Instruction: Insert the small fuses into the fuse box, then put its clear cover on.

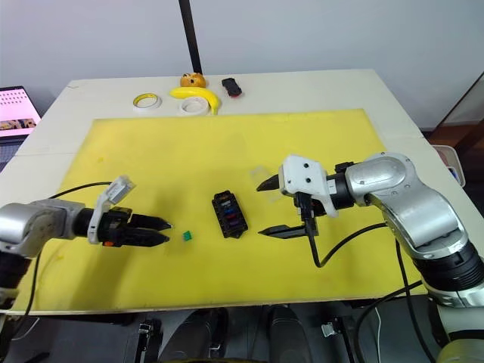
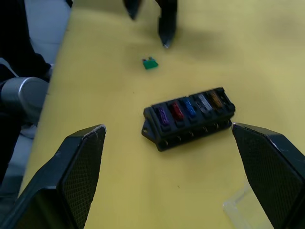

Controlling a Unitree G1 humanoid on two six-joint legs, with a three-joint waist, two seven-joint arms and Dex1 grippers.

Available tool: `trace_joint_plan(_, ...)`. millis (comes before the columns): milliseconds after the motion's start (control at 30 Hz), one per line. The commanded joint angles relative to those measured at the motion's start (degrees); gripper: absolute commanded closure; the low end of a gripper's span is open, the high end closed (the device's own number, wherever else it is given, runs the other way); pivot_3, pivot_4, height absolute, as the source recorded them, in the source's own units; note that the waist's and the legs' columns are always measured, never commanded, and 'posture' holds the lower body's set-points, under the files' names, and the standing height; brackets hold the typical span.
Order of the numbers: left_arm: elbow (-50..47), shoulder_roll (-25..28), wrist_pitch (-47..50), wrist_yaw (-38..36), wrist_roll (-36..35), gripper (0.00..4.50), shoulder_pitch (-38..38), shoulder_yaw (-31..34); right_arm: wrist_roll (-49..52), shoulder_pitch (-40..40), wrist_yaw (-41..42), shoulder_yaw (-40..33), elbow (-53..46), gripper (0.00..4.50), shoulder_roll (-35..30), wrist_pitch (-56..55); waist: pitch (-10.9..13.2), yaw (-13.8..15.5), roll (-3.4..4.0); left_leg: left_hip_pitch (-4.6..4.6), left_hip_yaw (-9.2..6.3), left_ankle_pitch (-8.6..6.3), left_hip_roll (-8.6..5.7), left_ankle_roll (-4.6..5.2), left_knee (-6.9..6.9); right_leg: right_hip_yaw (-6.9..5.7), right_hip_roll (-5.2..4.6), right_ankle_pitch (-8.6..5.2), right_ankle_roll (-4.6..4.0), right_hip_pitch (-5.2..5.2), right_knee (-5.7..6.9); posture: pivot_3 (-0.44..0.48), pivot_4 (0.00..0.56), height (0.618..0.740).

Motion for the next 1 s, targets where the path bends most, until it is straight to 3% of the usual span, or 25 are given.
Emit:
trace_joint_plan(33, 3.9, -1.4, 0.73, -2.5, 1.56, 0.0, -2.79, -2.41, 0.64, -0.78, -1.14, -0.99, -1.92, 0.05, -0.03, 0.36, 0.0, -0.12, 0.0, 0.0, 0.01, 0.0, 0.0, 0.0, 0.0, 0.01, 0.0, 0.0, 0.0, 0.0, 0.03, 0.0, 0.15, 0.74)
trace_joint_plan(400, 6.52, -3.65, 0.04, -8.89, 6.55, 0.0, -4.64, -10.08, 0.09, 1.05, -3.48, -1.33, -3.16, 0.05, -1.44, 1.45, -0.02, -0.01, 0.02, 0.01, 0.01, -0.01, -0.05, 0.03, 0.03, 0.03, -0.07, 0.0, 0.01, 0.01, 0.04, 0.0, 0.15, 0.74)
trace_joint_plan(1000, 2.05, -4.37, 0.69, -11.41, 8.23, 0.0, -1.95, -10.93, -0.6, 2.52, -5.98, -0.68, -3.67, 0.05, -1.57, 1.67, -0.02, -0.02, 0.02, 0.01, 0.03, -0.04, -0.06, 0.08, 0.03, 0.06, -0.11, -0.01, 0.02, 0.03, 0.0, 0.0, 0.15, 0.74)
